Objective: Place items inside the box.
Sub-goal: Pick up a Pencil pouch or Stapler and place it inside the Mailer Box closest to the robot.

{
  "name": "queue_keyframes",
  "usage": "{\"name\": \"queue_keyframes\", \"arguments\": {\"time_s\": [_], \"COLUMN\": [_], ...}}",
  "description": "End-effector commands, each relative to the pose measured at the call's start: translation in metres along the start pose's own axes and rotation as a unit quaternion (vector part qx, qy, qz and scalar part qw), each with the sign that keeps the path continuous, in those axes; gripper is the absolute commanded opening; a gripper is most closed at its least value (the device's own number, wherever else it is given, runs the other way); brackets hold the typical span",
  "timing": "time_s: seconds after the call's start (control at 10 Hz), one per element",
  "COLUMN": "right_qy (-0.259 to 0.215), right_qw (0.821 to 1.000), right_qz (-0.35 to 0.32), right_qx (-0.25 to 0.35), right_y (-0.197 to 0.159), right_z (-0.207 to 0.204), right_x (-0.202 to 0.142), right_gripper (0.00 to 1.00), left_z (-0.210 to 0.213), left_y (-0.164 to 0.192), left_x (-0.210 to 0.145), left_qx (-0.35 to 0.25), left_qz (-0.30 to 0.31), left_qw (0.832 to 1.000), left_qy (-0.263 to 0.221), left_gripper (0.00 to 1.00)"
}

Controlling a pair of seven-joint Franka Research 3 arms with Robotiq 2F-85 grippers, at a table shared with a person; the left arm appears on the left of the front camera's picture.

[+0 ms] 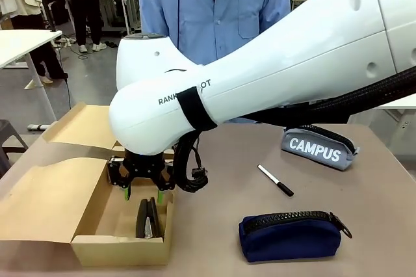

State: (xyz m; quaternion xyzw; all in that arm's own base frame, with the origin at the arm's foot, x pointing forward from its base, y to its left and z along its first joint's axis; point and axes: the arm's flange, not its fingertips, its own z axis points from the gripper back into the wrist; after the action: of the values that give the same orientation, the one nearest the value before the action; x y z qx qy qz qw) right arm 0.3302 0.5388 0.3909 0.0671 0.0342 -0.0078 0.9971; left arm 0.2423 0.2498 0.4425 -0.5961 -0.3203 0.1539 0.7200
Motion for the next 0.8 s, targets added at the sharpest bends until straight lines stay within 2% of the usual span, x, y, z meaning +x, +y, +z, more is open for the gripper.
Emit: {"name": "queue_keyframes", "arguments": {"time_s": [0.0, 0.4, 0.5, 0.6, 0.7], "right_qy": [-0.018, -0.015, 0.001, 0.041, 0.081], "right_qw": [1.000, 1.000, 1.000, 0.998, 0.993], "right_qz": [-0.009, -0.004, 0.007, 0.042, 0.063], "right_qx": [-0.013, -0.003, 0.007, 0.019, 0.058], "right_y": [0.001, -0.003, -0.011, -0.034, -0.079], "right_z": [0.005, 0.008, 0.017, 0.039, 0.077], "right_x": [-0.004, -0.006, -0.011, -0.020, -0.026], "right_gripper": [1.00, 1.00, 1.00, 1.00, 1.00], "left_z": [-0.001, -0.001, -0.001, -0.001, -0.001], "left_y": [-0.002, -0.002, -0.002, -0.002, -0.002], "left_x": [0.000, 0.000, 0.000, 0.000, 0.000], "left_qx": [-0.010, -0.010, -0.010, -0.010, -0.010], "left_qz": [-0.011, -0.011, -0.011, -0.011, -0.011], "left_qw": [1.000, 1.000, 1.000, 1.000, 1.000], "left_qy": [-0.004, -0.004, -0.004, -0.004, -0.004], "left_gripper": [1.00, 1.00, 1.00, 1.00, 1.00]}}
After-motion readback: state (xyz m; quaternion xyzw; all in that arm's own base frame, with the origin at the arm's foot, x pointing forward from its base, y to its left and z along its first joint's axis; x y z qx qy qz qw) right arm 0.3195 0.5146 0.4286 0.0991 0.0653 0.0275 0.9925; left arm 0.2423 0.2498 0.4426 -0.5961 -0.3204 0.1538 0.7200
